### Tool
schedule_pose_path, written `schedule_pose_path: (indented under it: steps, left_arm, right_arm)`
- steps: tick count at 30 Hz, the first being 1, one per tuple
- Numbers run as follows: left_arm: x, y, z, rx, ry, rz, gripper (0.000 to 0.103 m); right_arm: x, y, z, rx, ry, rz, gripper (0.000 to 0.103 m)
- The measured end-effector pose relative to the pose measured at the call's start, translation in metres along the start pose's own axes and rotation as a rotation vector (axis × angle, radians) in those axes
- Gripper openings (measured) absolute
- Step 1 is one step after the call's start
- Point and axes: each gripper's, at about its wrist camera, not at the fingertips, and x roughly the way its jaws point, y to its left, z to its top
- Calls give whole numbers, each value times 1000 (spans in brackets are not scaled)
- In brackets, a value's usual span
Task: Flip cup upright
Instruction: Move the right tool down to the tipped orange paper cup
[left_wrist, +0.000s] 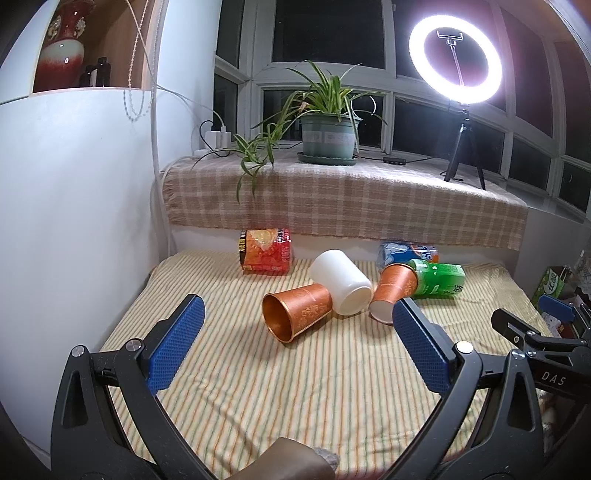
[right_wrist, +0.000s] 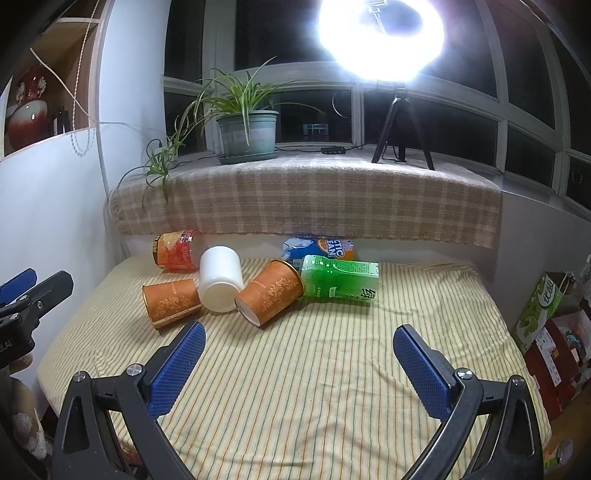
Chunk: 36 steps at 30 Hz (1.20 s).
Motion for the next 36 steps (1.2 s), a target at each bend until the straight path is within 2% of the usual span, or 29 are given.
schedule_pose_path:
  steps: [4,9,13,19,27,31,36]
  left_arm:
    - [1,10,-4,6,-7,21,103]
    - [0,28,-14,34,5,60,103]
    - [-4,47,-23,44,26,107,103]
    - [-10,75,-33,33,59,158,103]
    - [-20,104,-44,-14,89,223,103]
    - [-22,116,-48,-46,113,246,103]
    - [-26,128,-52,-81,127,273,103]
  right_arm:
    - [8,9,5,-67,-11,52,103]
    - [26,28,16,-188,-23,157,103]
    - [49,52,24,-344,10,272,103]
    - [87,89,24,-560,76,382,101]
    - [133,141,14,-915,126,447,98]
    - [151,161,5,-1077,144,451,95]
    - [169,180,-3,-1199,145,435,93]
